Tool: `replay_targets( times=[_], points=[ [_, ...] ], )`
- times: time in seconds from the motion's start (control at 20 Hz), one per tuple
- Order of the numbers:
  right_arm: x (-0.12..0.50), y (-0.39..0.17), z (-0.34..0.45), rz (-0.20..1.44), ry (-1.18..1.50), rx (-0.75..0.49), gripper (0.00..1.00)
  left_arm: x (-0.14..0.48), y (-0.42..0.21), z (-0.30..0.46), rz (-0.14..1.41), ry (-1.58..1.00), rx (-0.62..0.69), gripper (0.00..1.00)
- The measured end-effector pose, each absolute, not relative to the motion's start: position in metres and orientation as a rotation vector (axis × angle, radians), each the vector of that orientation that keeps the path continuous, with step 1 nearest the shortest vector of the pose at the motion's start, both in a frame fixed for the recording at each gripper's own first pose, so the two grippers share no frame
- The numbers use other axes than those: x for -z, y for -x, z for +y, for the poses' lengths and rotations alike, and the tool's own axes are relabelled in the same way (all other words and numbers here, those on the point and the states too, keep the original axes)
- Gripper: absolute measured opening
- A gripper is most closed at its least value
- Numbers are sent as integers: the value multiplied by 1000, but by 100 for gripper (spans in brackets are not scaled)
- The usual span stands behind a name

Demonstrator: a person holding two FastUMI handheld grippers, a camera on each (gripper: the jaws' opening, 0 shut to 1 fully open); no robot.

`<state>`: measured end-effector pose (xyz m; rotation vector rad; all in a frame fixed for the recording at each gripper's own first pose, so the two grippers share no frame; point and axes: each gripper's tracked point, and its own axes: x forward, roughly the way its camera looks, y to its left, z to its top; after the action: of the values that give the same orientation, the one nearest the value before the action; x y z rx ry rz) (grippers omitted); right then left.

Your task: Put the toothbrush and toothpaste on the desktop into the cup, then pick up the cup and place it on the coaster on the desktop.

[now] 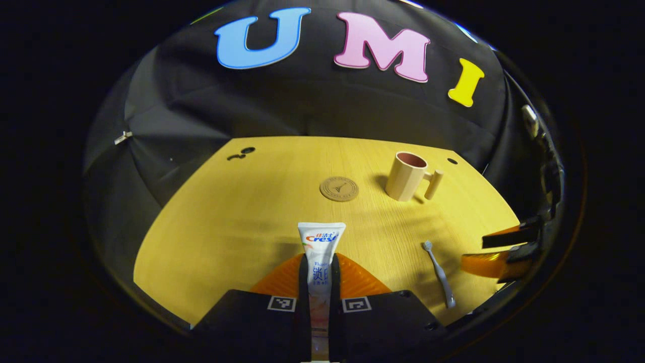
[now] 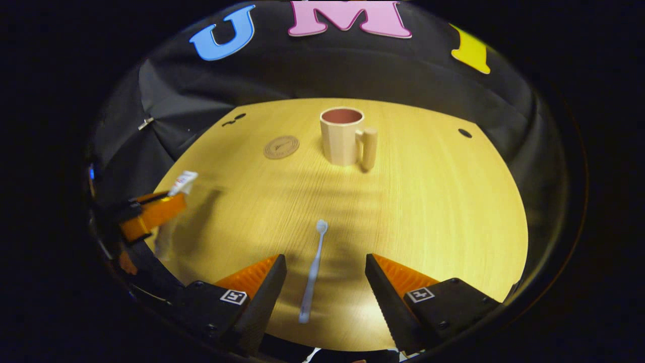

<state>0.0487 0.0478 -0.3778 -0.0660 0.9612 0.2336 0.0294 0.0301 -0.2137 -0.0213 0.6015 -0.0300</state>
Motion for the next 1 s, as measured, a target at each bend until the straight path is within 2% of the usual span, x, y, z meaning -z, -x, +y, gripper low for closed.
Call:
replay_targets(
  times=[0.15,0.45,0.65,0.7,0.75,0.8,0.85,0.9,0.95,1.0],
  points=[
    [408,-57,44,1011,88,-231,93,202,-10,43,593,38,-6,19],
    [428,-49,56,1074,157,-241,85,207,10,66,606,76,-69,19],
    [433,-49,54,1075,194,-232,71,211,17,73,609,86,-85,19],
    [433,-49,53,1085,195,-228,65,213,17,74,612,87,-86,19],
    [433,-52,52,1082,190,-219,65,214,19,75,613,89,-88,19],
    [434,-52,52,1094,185,-214,43,214,19,75,615,92,-88,19],
    [432,-53,51,1091,181,-205,42,215,19,75,615,93,-90,19],
    [433,-53,51,1096,182,-201,24,215,20,75,615,93,-91,19],
    [433,-54,52,1096,192,-207,30,215,20,75,616,92,-91,19],
    [431,-51,56,1084,192,-208,24,215,20,76,615,92,-93,19]
  ],
)
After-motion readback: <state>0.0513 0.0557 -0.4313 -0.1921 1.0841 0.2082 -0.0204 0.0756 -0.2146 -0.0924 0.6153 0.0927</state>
